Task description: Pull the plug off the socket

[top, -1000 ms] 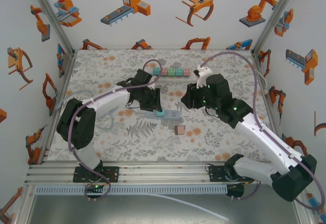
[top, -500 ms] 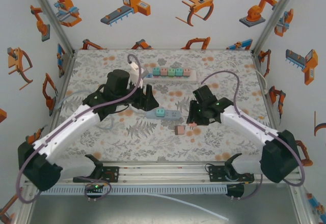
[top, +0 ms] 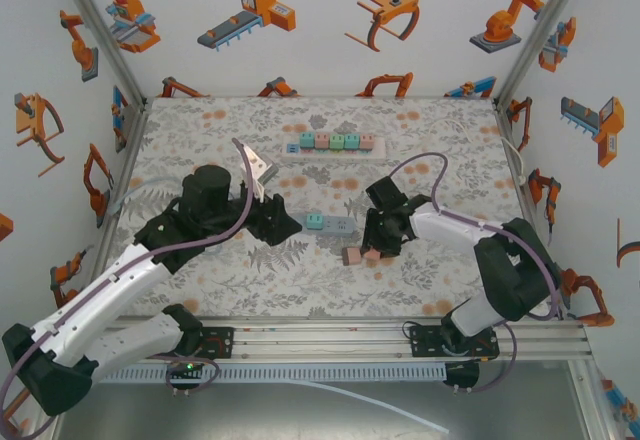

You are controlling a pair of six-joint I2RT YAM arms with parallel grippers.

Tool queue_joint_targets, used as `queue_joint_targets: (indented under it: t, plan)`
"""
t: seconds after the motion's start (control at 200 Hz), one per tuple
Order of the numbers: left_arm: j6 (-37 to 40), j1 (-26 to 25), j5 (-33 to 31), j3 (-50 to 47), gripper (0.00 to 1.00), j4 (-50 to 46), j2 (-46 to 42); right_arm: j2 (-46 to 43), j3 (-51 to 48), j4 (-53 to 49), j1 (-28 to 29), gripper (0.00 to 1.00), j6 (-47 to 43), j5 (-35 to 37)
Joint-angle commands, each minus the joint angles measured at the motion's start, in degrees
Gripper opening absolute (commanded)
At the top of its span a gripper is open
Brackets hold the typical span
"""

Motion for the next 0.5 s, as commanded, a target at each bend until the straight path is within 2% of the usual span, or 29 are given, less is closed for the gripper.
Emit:
queue_joint_targets:
  t: [0.0, 0.16, 0.33, 0.496]
  plan:
    - [0.75, -0.23, -2.63, 0.28, 0.63, 0.09, 0.53, 0.74, -1.80, 1.02, -0.23, 0.36, 1.21, 0.31]
    - [0.35, -0.28, -2.90, 0.42, 0.63, 0.88, 1.43, -0.08, -2.55, 0.50, -0.23, 0.51, 1.22, 0.80]
    - [-0.08, -0.25, -4.24, 0.33, 0.63, 0.70, 2.18, -1.47, -2.91, -0.03, -0.23, 0.54, 1.15, 0.95]
    - [-2.29, -0.17, -13.18, 0.84, 0.63, -1.53, 2.78, -4.85, -2.56, -0.94, -0.23, 0.55, 1.59, 0.89]
